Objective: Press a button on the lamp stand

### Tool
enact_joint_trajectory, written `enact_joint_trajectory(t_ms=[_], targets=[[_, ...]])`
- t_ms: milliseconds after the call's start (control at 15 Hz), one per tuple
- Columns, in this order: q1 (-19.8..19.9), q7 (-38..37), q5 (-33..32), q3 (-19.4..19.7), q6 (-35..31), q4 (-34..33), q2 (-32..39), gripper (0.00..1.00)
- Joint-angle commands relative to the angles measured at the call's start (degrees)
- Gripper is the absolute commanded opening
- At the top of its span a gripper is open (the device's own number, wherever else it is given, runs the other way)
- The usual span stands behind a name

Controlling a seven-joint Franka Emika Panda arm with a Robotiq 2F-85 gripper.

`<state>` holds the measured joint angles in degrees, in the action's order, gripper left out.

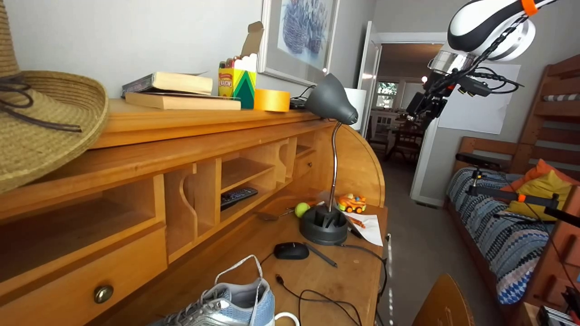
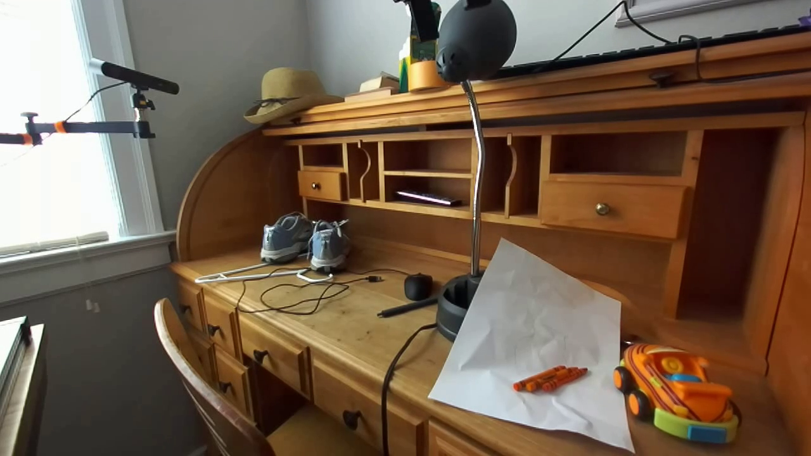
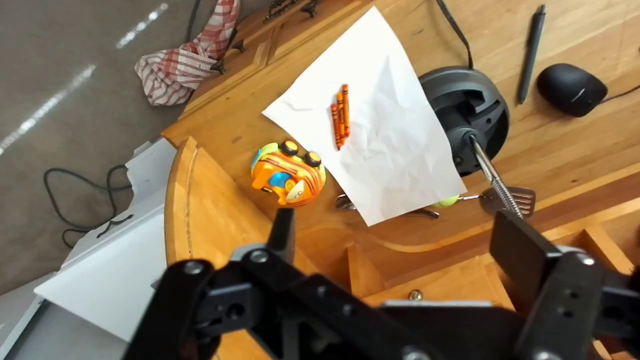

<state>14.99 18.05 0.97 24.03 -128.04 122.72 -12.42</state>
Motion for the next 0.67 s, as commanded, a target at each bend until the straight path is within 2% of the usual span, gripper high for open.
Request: enact_joint_trajectory(t_ms=[0,267,400,600], targets=[[0.82,0.22,0.30,-0.74,0.21,-0.25,0.17,1.00],[-0.56,6.03,9.40,1.58,-4.76,-1.26,4.00,1.00],[-1.17,12.99,15.67,2.65,-6.78,-3.03,7.32,1.00],[0.31,21.85,24.32,2.97,-4.90,-7.36,12.84,1.00]])
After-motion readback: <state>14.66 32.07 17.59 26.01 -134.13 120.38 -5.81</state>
